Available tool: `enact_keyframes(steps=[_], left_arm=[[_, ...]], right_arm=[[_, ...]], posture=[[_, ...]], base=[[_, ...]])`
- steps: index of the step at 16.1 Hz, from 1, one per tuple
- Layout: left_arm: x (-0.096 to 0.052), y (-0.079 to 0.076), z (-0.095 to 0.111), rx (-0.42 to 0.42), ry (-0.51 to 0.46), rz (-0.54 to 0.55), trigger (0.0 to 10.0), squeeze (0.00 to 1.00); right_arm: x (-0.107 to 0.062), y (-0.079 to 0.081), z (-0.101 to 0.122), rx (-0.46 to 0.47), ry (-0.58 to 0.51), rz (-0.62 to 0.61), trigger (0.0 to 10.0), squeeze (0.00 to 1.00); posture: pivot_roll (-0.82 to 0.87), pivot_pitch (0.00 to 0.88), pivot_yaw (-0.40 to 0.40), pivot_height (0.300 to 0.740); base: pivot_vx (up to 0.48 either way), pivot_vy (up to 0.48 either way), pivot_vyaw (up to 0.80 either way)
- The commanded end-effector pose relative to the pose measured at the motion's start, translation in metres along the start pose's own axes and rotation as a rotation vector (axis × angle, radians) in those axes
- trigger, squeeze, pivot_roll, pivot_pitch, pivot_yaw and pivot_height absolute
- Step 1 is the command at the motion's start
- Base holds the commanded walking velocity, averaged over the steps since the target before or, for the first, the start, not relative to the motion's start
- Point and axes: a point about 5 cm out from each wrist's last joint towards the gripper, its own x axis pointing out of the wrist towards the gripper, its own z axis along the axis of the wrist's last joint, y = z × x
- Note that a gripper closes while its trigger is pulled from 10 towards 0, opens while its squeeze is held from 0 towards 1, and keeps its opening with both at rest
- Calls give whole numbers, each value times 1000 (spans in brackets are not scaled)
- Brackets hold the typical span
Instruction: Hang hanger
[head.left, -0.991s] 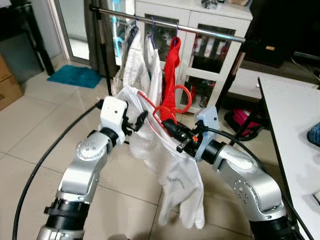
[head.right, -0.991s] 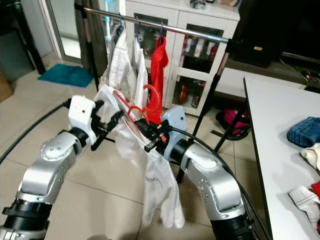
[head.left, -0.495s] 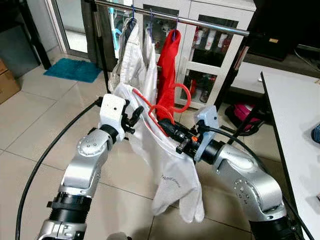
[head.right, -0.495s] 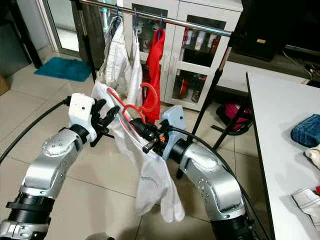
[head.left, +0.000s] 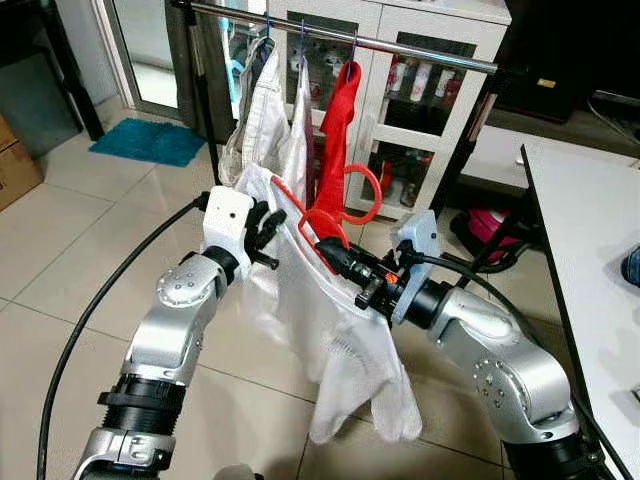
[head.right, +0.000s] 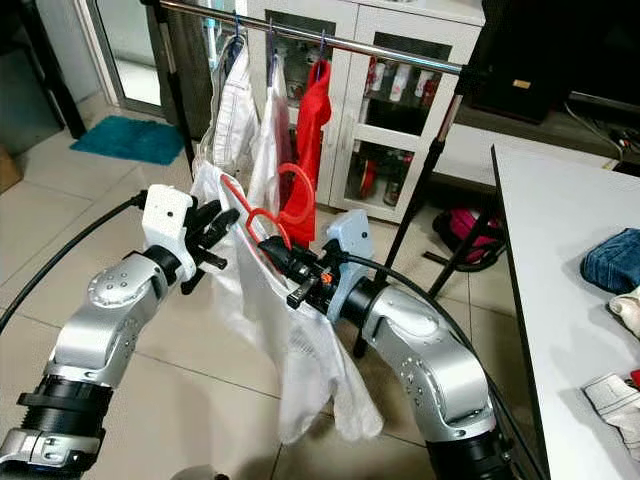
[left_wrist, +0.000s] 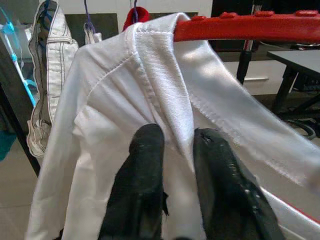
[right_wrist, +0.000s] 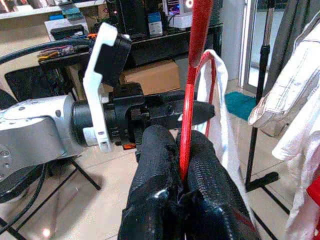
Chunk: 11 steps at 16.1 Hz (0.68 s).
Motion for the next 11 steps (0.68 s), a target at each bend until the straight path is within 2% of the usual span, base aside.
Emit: enact_keyframes(steps=[1,4,8,11], left_arm=[[3,1,1,5,7,0,0,0],[2,1,4,3,-14,-1,0,0],[-6,2,12,-4,-62,0,0,0],[-18,16,28,3,-144,70,0,0]], right_arm=[[-1,6,12,-25,-49,35,0,0],[-1,4,10,-25,-40,21,0,0],[-3,-13,0,-56,52,-97,0,0],[-11,-20,-12,-98,157,-90,0,0]], posture=[[0,0,-62,740],[2,0,-65,740],[6,0,-65,740],[14,0,-70,740]], base=[[0,0,0],[0,0,0],[0,0,0],[0,0,0]])
